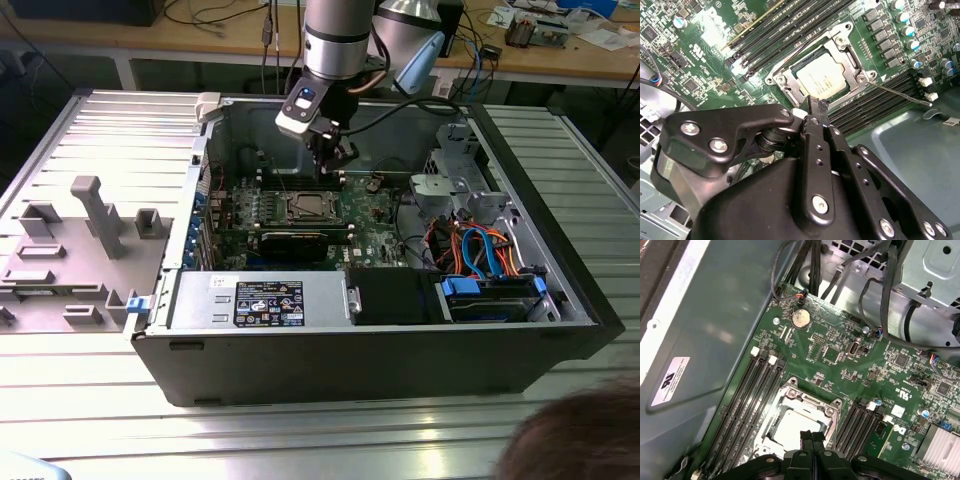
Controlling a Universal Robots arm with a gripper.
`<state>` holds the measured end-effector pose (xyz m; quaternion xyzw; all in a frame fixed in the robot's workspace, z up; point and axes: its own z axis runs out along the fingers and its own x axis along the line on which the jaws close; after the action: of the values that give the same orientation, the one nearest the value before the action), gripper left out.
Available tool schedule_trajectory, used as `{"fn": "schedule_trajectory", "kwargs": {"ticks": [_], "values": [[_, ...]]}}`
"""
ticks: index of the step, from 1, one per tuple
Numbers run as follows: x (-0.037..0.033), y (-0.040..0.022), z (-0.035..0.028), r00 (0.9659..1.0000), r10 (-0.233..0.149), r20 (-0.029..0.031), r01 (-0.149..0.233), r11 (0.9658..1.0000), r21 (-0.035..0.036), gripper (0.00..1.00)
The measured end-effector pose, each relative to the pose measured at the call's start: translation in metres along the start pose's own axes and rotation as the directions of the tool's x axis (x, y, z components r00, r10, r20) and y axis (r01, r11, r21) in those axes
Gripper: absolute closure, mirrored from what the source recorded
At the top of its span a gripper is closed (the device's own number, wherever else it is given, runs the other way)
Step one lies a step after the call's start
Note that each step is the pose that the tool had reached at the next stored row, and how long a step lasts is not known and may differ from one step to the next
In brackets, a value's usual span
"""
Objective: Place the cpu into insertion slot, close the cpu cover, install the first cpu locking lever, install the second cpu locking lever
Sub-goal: 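Install the first cpu locking lever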
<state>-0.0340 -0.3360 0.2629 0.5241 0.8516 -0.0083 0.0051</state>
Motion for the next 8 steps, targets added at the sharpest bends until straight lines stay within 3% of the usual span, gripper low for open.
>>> {"fn": "schedule_trajectory", "kwargs": {"ticks": [8], "values": [[0.0000, 0.0000, 0.0000, 0.9989, -0.046, 0.0004, 0.046, 0.9989, -0.0008, 0.89]]}}
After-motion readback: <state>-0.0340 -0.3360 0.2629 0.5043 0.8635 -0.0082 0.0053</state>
